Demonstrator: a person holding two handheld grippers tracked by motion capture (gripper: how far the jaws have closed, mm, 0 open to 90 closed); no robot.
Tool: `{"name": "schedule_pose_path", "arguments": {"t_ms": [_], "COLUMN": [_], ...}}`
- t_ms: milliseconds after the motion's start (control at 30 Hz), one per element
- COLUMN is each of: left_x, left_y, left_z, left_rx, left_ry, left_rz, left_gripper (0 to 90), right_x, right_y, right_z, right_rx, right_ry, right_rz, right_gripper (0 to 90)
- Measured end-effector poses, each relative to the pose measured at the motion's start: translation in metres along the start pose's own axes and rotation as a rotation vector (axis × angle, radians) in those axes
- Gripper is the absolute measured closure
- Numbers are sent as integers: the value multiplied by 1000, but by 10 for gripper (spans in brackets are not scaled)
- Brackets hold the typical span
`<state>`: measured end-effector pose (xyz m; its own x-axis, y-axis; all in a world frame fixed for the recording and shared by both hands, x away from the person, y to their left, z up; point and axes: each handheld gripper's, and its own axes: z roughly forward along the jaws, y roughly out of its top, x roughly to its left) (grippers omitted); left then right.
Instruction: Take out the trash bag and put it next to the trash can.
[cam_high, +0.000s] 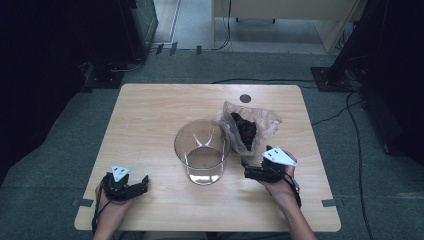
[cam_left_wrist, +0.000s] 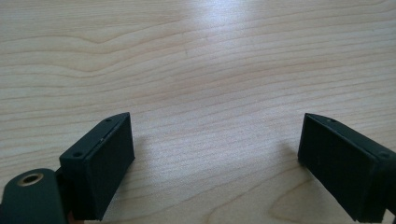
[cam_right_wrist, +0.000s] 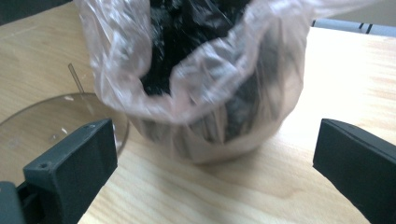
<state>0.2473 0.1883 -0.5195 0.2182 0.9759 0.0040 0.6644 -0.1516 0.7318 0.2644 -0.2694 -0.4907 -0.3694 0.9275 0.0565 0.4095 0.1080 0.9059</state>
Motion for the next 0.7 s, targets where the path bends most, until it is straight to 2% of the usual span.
{"name": "schedule_pose_path", "arguments": {"t_ms": [133, 333, 700], "left_x": [0, 0, 0], "left_y": [0, 0, 0], "left_z": [0, 0, 0], "left_rx": [0, 0, 0], "left_ry": [0, 0, 0], "left_rz": [0, 0, 0], "left_gripper": [105, 105, 105], "right_x": [-6, -20, -47], "right_y": [-5, -17, -32], "right_z": [-7, -18, -38], "right_rx": [12, 36, 84], "right_ry": [-4, -34, -97], "right_rz": [1, 9, 64], "right_gripper": [0, 0, 0]}}
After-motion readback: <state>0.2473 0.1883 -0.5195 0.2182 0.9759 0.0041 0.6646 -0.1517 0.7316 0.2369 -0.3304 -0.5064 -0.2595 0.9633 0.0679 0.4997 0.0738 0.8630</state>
